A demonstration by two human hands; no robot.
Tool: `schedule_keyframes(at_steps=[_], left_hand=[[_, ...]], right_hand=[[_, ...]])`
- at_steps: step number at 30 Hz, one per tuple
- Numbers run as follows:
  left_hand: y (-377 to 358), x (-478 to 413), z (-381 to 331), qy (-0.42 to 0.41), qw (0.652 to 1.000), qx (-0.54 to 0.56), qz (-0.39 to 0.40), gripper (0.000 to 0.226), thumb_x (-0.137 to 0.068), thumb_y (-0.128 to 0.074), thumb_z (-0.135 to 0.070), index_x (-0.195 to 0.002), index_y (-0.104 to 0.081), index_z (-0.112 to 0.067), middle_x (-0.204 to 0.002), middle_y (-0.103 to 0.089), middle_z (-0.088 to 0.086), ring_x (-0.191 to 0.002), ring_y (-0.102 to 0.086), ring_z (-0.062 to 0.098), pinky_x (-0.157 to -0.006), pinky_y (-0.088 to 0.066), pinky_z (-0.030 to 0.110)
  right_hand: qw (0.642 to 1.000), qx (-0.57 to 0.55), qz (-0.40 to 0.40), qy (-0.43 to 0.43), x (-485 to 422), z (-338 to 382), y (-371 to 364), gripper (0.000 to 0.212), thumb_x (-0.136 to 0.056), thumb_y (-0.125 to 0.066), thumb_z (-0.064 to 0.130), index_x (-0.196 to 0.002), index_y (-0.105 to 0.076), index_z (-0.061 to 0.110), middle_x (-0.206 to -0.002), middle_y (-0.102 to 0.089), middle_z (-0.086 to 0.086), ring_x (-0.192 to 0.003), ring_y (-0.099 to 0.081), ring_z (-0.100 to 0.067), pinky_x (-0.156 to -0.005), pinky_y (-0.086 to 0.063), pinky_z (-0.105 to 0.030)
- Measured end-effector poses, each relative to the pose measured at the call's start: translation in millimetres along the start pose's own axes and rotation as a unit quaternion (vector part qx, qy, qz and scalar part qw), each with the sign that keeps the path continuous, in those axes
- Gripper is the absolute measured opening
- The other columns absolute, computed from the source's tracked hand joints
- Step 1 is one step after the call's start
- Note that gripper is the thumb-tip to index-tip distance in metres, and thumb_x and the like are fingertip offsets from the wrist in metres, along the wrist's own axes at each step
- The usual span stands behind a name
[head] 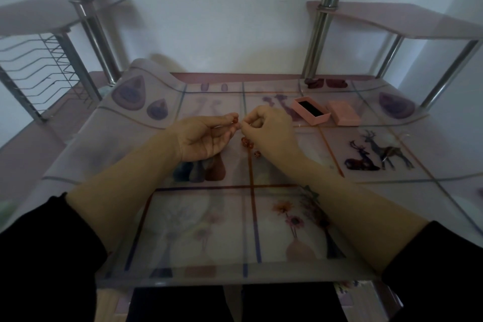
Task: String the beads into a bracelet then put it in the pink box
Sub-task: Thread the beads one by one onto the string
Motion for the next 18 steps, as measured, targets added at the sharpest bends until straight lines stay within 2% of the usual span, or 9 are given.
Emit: schedule_keyframes(at_steps=[3, 8, 18], left_hand=[[0.3, -0.7, 0.4, -0.004, 1.000, -0.003, -0.001, 0.030, -0.079, -0.068, -0.007, -0.109, -0.069, -0.005, -0.085, -0.074, 0.008, -0.069, -0.069, 0.009, -0.057, -0.055, 0.016], [0.0, 0.1, 1.0, -0.009, 1.000, -0.010, 0.007, 0.025, -0.071, -0.070, -0.005, -0.096, -0.072, -0.006, -0.081, -0.074, 0.007, -0.067, -0.069, 0.009, -0.056, -0.055, 0.016], [-2.3, 1.4, 0.8, -0.013, 1.000, -0.008, -0.004, 0.025, -0.074, -0.069, -0.007, -0.099, -0.071, -0.003, -0.082, -0.074, 0.010, -0.066, -0.070, 0.010, -0.054, -0.055, 0.016]], right_hand=[[1.000, 0.001, 0.007, -0.003, -0.2, 0.4, -1.4, 0.011, -0.084, -0.070, 0.022, -0.075, -0.065, 0.020, -0.054, -0.058, 0.012, -0.055, -0.058, -0.002, -0.059, -0.050, -0.022], [1.000, -0.003, 0.017, 0.000, 0.1, 3.4, -1.5, 0.008, -0.085, -0.070, 0.022, -0.078, -0.067, 0.019, -0.063, -0.062, 0.011, -0.056, -0.059, -0.001, -0.059, -0.053, -0.023], [0.999, -0.038, 0.022, -0.027, 1.2, -4.3, -2.7, 0.005, -0.086, -0.069, 0.020, -0.087, -0.072, 0.015, -0.071, -0.067, 0.009, -0.057, -0.060, -0.001, -0.059, -0.054, -0.024]])
Point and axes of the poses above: each hand's wrist, its own x-axis away from the middle knuckle, its own y-axis out of the back of the hand, z = x × y, the point moved 7 cm from there along -x, towards the middle knuckle
